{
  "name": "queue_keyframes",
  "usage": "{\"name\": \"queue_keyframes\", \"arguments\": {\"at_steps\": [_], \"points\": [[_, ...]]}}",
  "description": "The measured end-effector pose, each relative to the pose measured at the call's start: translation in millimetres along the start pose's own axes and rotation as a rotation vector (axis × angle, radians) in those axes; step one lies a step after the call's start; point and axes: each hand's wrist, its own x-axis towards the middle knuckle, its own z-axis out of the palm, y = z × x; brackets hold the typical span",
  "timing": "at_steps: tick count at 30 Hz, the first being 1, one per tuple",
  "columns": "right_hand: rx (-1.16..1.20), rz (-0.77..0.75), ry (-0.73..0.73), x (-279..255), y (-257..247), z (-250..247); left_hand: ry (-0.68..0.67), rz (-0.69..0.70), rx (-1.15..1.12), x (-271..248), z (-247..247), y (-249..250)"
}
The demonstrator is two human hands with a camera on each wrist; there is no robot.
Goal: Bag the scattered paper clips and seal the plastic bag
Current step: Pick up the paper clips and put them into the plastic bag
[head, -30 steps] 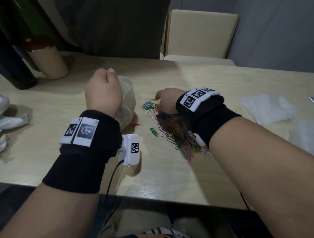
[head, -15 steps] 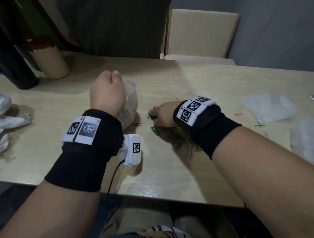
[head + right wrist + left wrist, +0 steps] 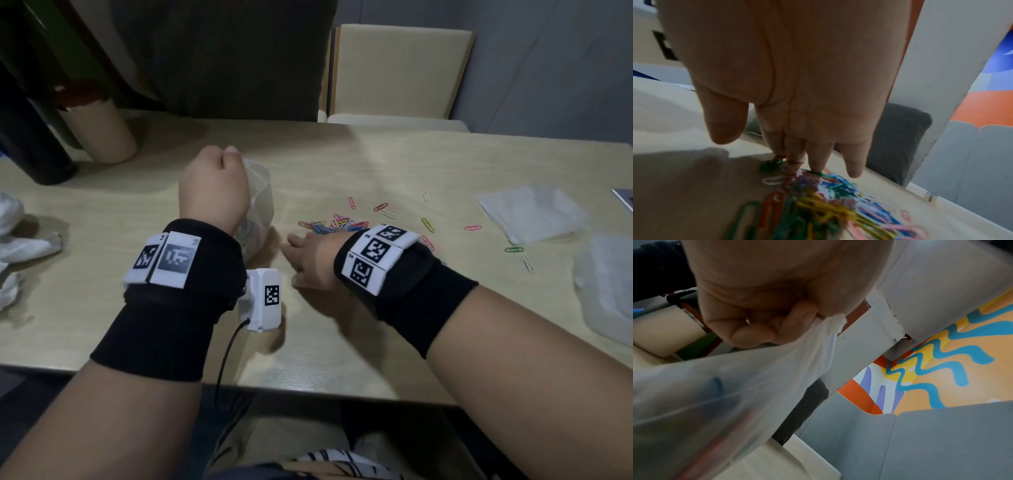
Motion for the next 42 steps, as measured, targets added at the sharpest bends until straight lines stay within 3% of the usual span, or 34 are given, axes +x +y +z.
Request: {"name": "queue_keyframes", "arguments": {"at_steps": [3,7,10,15,21,27,35,39,42], "points": [[-0.002,0.074,-0.009,-12.1,16.8,1.7,-0.028,0.019,0.011,-3.1,5.7,3.2],[0.135,0.168,0.239,-15.9,35.7,9.5,-0.095,0.055,-0.001,-13.7,17.8,10.7],[0.198,0.241,0.204,-15.1,41.4,16.7,-0.16,0.067,0.026,-19.7,28.4,14.0],[0.198,0.289,0.33,-17.0,49.6,24.4,-0.219,0.094,0.003,-24.1,44.3,16.1],[0.172,0.342,0.303,-21.6,70.8,32.2,-0.271,0.101,-0.058,-34.4,59.5,25.7],[0.285,0.398,0.436,-46.2,82.6,26.6,-0.324,0.118,-0.061,-44.3,72.2,32.6],[0.814,0.5,0.652,-81.0,101.4,23.2,-0.386,0.131,-0.07,-51.1,84.8,39.0],[1.348,0.46,0.773,-85.6,104.8,25.7,-0.401,0.077,-0.117,-53.3,92.4,41.2],[1.791,0.32,0.76,-92.9,104.0,22.3,-0.424,0.07,-0.139,-55.1,96.5,43.2]]}}
